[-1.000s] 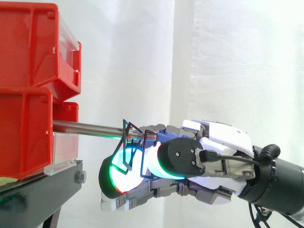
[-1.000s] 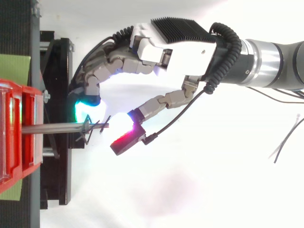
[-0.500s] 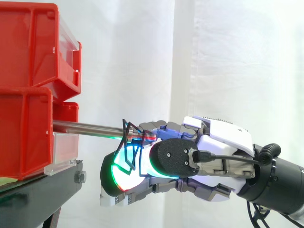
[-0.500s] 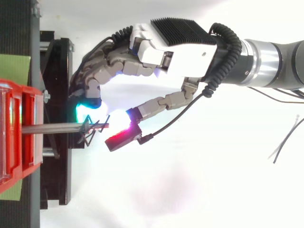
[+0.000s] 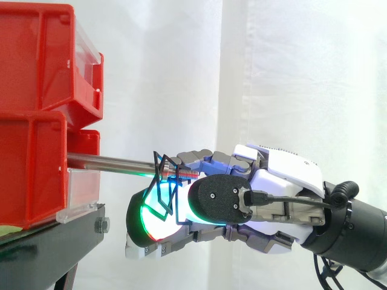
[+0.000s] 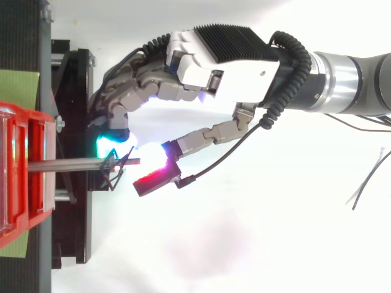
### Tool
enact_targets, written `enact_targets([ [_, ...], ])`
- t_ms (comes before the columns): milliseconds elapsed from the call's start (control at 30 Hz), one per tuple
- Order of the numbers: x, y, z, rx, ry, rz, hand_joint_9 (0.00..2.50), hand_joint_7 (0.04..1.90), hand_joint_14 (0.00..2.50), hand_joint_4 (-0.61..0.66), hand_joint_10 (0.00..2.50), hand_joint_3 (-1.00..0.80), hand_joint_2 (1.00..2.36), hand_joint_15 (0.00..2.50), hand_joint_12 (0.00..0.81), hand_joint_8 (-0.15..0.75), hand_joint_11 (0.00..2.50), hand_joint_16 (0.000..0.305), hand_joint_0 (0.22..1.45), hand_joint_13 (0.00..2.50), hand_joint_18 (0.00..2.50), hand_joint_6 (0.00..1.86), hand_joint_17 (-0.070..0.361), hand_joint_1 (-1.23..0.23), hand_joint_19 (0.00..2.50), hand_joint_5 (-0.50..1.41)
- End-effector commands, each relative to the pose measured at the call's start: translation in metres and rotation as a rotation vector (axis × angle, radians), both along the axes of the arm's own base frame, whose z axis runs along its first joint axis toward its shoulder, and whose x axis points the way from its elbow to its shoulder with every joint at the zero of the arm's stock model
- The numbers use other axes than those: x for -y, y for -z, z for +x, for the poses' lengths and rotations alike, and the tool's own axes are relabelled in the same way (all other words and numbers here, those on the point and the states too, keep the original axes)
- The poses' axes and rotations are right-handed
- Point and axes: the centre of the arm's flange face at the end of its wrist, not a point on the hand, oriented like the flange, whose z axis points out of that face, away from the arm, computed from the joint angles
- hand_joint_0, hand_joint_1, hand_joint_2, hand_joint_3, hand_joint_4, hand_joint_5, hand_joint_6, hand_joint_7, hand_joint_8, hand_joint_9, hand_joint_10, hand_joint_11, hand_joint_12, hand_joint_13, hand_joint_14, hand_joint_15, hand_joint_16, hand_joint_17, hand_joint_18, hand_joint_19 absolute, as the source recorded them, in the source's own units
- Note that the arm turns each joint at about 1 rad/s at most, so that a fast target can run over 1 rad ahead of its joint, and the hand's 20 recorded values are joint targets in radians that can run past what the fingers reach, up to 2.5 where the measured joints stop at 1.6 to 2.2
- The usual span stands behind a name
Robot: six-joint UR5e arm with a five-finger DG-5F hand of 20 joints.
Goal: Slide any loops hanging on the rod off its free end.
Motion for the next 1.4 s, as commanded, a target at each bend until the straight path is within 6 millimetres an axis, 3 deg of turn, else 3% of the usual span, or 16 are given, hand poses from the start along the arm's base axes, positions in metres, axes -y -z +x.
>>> enact_targets([
  [0,-0.001,0.0,0.0,0.001,-0.002,-0.001,0.74,0.91,0.01,0.0,0.01,-0.05,1.02,0.3,0.394,0.285,0.4,0.056,0.56,0.64,0.54,0.93,0.125,-0.7,0.34,-0.16],
  [733,-0.003,0.0,-0.001,-0.01,-0.034,0.002,0.79,0.93,0.01,-0.05,0.01,0.03,1.01,0.28,0.422,0.312,0.4,0.063,0.59,0.68,0.6,0.94,0.141,-0.72,0.32,-0.15],
  [1000,-0.004,0.001,0.0,-0.005,-0.036,0.002,0.75,0.88,0.01,0.07,0.02,-0.27,1.02,0.31,0.388,0.279,0.42,0.055,0.56,0.64,0.53,0.91,0.124,-0.69,0.35,-0.16],
  [1333,-0.002,0.003,-0.001,-0.015,-0.028,0.016,0.75,0.86,0.01,0.1,0.01,-0.35,1.01,0.31,0.395,0.285,0.41,0.056,0.54,0.64,0.54,0.87,0.126,-0.7,0.35,-0.16],
  [1367,-0.003,0.01,0.0,-0.021,-0.026,0.018,0.75,0.86,0.01,0.1,0.01,-0.35,1.01,0.31,0.394,0.283,0.41,0.056,0.54,0.64,0.54,0.87,0.127,-0.7,0.35,-0.16],
])
